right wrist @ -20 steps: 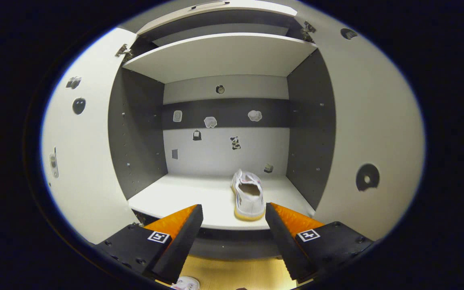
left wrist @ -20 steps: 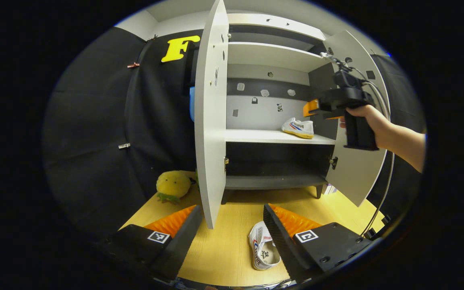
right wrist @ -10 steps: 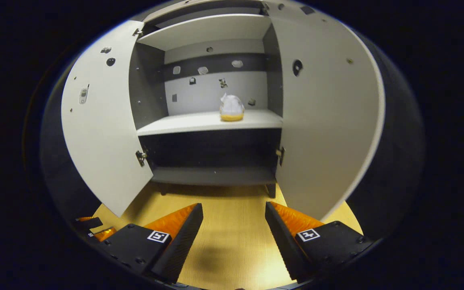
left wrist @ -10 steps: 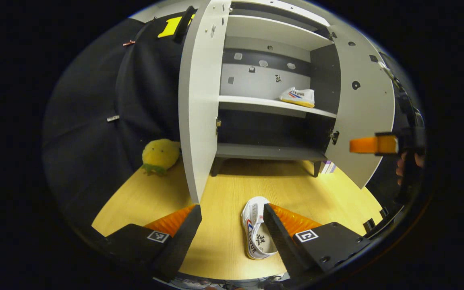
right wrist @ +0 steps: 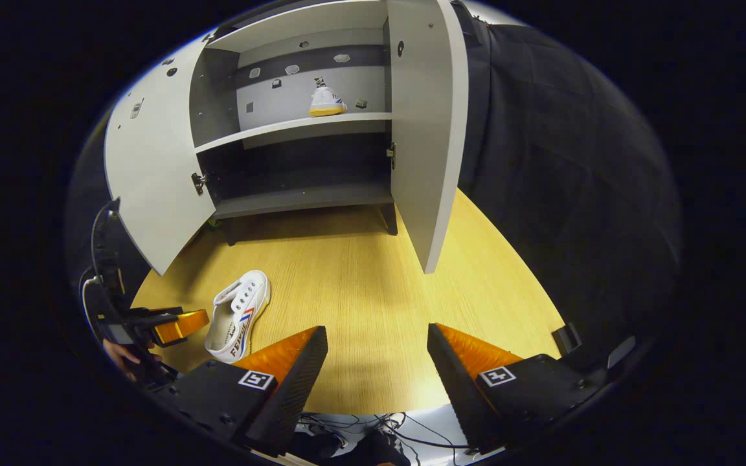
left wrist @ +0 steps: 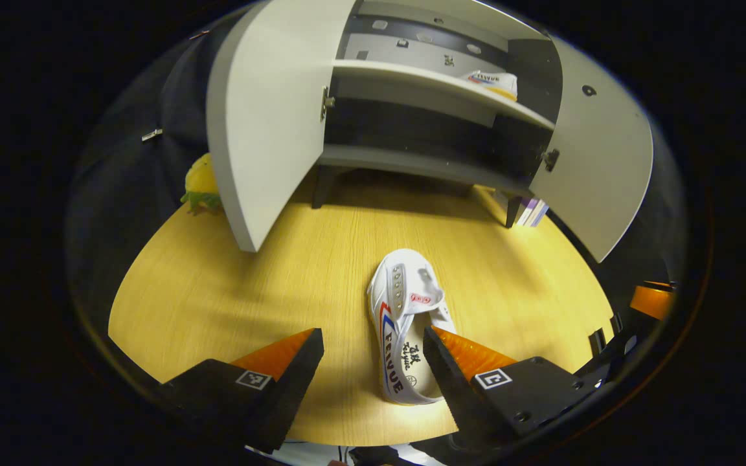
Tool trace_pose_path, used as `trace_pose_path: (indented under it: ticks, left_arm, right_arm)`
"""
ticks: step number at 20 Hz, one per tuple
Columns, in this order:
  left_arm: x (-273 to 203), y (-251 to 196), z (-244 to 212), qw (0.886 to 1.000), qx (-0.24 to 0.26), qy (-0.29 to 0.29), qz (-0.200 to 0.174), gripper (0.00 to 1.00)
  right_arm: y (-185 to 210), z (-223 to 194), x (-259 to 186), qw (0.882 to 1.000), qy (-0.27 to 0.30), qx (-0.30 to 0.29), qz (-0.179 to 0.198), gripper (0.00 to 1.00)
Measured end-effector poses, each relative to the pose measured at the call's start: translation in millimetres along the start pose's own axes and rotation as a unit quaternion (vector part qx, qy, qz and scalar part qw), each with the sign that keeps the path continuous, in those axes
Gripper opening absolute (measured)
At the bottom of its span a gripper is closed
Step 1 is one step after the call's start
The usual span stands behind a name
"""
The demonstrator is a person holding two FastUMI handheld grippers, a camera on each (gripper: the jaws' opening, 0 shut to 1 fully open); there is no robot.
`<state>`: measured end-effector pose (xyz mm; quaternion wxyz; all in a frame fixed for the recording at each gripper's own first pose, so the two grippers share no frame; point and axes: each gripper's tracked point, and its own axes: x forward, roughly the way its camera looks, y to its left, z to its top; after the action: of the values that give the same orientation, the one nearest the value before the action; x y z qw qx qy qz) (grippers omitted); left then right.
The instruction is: Grab one shoe with the right hand and put it into the shoe cabinet, grab the other shoe with the left hand and put it into the shoe cabinet; then close the right door with the right hand and the left door with the left hand.
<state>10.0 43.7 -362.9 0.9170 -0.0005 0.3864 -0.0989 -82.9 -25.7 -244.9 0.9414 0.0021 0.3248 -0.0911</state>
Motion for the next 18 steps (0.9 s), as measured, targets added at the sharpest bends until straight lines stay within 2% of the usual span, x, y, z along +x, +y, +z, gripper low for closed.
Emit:
trace_pose_path:
  ticks: [3,6,8,9,12,13,15,18]
  left_arm:
    - [19.4,-7.2,0.4,1.000,0.004,0.009,-0.012,0.93]
    - [47.1,-5.9,-0.2,0.999,0.029,0.018,0.002,0.90]
    - [63.4,-1.1,2.8,0.999,0.044,0.018,0.024,0.81]
    - [70.9,-0.7,4.2,0.998,0.050,0.018,0.030,0.70]
    - [86.0,-1.9,5.7,0.997,0.055,0.021,0.048,0.62]
    - [88.2,-6.5,7.2,0.997,0.054,0.020,0.044,0.54]
    - [89.8,-2.2,8.1,0.996,0.063,0.022,0.063,0.38]
    - [89.0,8.8,7.1,0.995,0.043,0.032,0.089,0.22]
  right_arm:
    - [-10.7,-0.2,-8.2,1.000,-0.007,-0.003,-0.009,0.99]
    - [-21.7,-3.0,-16.0,1.000,-0.010,0.004,-0.016,0.98]
    - [-25.9,-4.2,-19.7,1.000,-0.010,0.008,-0.018,0.98]
    - [-27.5,-6.5,-20.9,1.000,-0.009,0.008,-0.018,0.99]
    - [-33.0,-11.8,-22.3,1.000,-0.002,0.010,-0.018,0.99]
    - [-34.5,-11.6,-22.3,1.000,-0.002,0.010,-0.019,0.98]
    - [-39.1,-8.6,-22.9,1.000,-0.007,0.012,-0.020,0.98]
    - [-43.7,-1.8,-21.1,1.000,-0.017,0.016,-0.020,0.98]
